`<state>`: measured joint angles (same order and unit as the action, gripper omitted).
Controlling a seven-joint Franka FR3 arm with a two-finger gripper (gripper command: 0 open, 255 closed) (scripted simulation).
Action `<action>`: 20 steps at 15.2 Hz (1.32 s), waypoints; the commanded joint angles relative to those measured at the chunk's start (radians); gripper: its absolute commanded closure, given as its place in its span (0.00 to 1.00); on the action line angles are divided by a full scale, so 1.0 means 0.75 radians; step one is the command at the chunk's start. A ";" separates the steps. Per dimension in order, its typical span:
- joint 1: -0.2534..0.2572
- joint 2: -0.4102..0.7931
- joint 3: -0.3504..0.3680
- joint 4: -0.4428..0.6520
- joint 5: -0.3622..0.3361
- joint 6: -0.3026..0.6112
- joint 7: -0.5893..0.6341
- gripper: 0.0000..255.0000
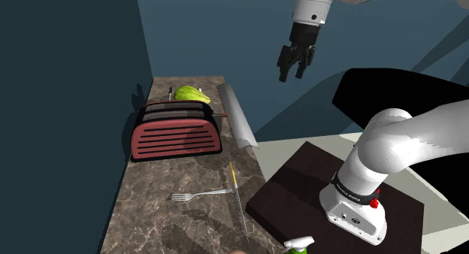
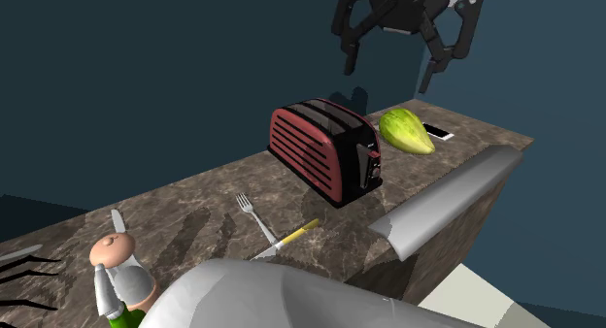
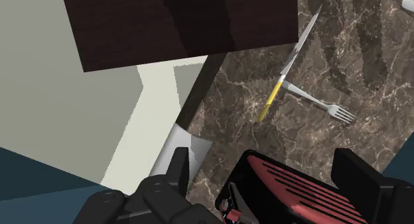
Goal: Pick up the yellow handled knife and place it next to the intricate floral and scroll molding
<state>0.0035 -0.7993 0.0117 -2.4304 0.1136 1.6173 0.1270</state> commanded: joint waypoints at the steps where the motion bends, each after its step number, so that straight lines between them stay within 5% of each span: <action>1: 0.000 0.000 0.000 0.000 0.000 0.000 0.000 0.00; 11: 0.042 -0.038 0.253 -0.402 0.160 0.402 0.306 0.00; 20: 0.101 0.223 0.543 -0.592 0.338 0.880 0.599 0.00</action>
<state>0.0775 -0.6671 0.3937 -2.8629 0.3534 2.2269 0.5515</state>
